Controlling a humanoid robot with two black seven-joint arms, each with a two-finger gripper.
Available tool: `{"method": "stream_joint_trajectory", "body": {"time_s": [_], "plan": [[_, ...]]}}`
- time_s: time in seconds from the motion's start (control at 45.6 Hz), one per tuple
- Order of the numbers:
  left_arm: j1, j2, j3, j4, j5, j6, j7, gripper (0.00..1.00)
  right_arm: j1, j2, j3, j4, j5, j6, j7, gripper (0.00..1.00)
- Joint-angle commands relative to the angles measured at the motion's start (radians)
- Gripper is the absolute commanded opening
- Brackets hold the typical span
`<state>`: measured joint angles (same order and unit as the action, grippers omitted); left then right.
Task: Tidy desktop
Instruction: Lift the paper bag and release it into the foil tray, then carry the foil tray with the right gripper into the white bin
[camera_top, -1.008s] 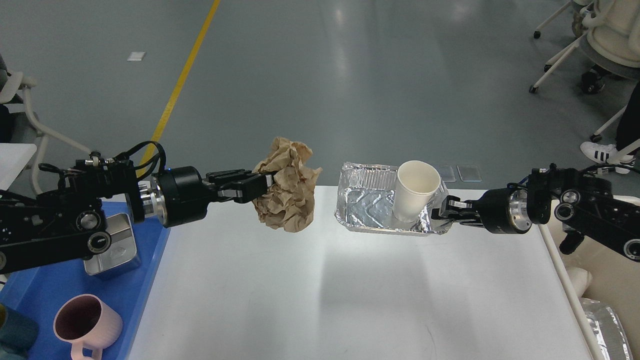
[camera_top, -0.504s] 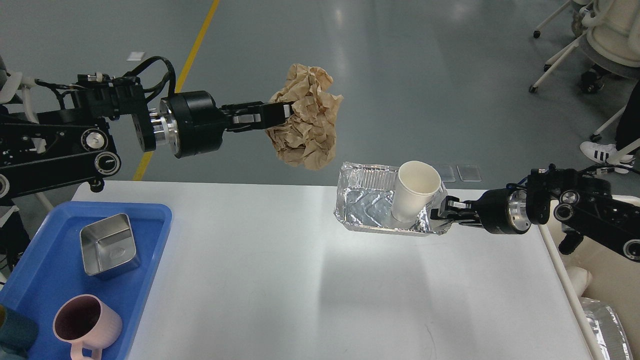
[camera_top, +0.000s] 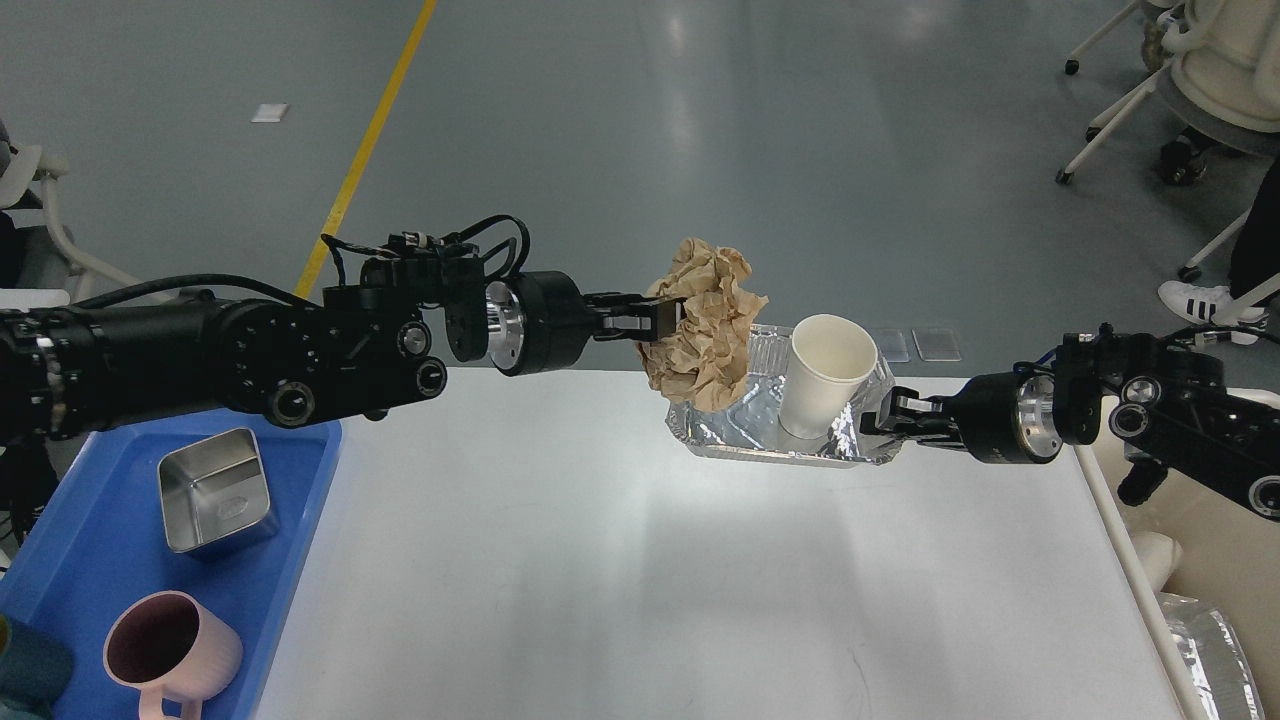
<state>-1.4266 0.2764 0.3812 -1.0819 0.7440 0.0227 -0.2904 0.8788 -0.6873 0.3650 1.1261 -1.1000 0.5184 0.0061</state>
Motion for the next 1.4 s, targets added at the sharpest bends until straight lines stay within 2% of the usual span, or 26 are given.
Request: {"method": "stream_joint_trajectory", "body": {"time_s": [0.0,0.044,0.153,0.285,0.372,0.723,0.898,1.052,1.249,1.38], "plan": [[0.041,-0.057,-0.007,0.034,0.000,0.009,0.004,0.10,0.000,-0.001,0.000,0.000,0.000,0.000,0.000,0.00],[0.051,-0.071,-0.007,0.045,0.000,0.013,0.005,0.21,-0.001,-0.001,0.002,0.000,0.000,0.000,0.000,0.00],[0.072,-0.079,-0.011,0.074,0.000,0.045,0.005,0.63,-0.001,-0.003,0.002,0.001,0.000,0.000,0.000,0.00],[0.083,-0.079,-0.028,0.080,0.000,0.060,0.004,0.82,-0.001,-0.003,0.009,0.001,0.000,0.000,0.000,0.00],[0.095,-0.080,-0.050,0.080,0.000,0.060,0.004,0.90,-0.001,-0.001,0.009,0.001,0.000,0.000,0.000,0.00],[0.121,-0.120,-0.076,0.080,-0.009,0.063,0.000,0.96,-0.003,-0.006,0.012,0.001,0.003,0.000,0.000,0.00],[0.124,-0.102,-0.185,0.080,-0.084,0.063,-0.006,0.96,-0.009,-0.005,0.014,0.001,0.006,-0.001,0.000,0.00],[0.129,-0.037,-0.261,0.073,-0.141,0.059,-0.012,0.96,-0.014,-0.006,0.015,0.000,0.008,-0.001,0.000,0.00],[0.279,0.066,-0.531,0.065,-0.278,0.059,-0.010,0.97,-0.047,-0.029,0.040,-0.006,0.034,-0.004,0.000,0.00],[0.423,0.105,-0.769,0.059,-0.313,0.052,-0.010,0.97,-0.072,-0.058,0.040,-0.011,0.071,-0.029,0.000,0.00]]}}
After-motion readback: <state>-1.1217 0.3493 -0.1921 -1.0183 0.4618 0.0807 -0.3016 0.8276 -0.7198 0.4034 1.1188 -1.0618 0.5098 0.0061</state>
